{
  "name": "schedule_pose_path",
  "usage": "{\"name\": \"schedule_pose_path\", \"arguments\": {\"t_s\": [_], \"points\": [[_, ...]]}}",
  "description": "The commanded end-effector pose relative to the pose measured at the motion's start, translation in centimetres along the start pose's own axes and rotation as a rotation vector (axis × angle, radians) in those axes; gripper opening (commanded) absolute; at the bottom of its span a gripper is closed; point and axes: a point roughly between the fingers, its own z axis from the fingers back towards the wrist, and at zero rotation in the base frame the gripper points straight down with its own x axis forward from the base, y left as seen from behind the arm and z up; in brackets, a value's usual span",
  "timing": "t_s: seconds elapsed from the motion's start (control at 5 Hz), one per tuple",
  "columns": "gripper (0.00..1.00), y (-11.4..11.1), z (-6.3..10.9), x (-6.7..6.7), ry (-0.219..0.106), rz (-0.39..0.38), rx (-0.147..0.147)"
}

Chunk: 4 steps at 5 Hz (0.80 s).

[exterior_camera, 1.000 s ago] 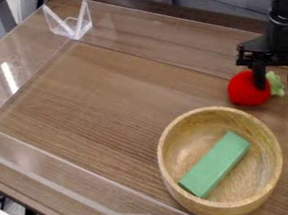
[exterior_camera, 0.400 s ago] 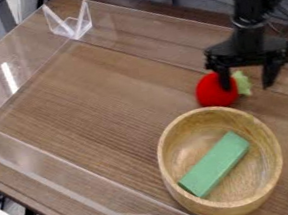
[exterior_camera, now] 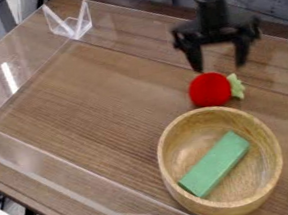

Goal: Move the red fruit to the right

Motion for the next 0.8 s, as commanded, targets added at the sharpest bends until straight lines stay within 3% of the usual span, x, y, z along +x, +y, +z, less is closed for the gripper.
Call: {"name": "schedule_pose_path", "arguments": {"t_s": [0.0, 0.2, 0.6], "points": [[1.00, -0.6, 3.8, 0.1, -0.047, -0.035, -0.053], [1.00, -0.6, 4.9, -0.4, -0.053, -0.050, -0.068], [1.00, 3.4, 5.7, 0.4, -0.042, -0.184, -0.097]]}}
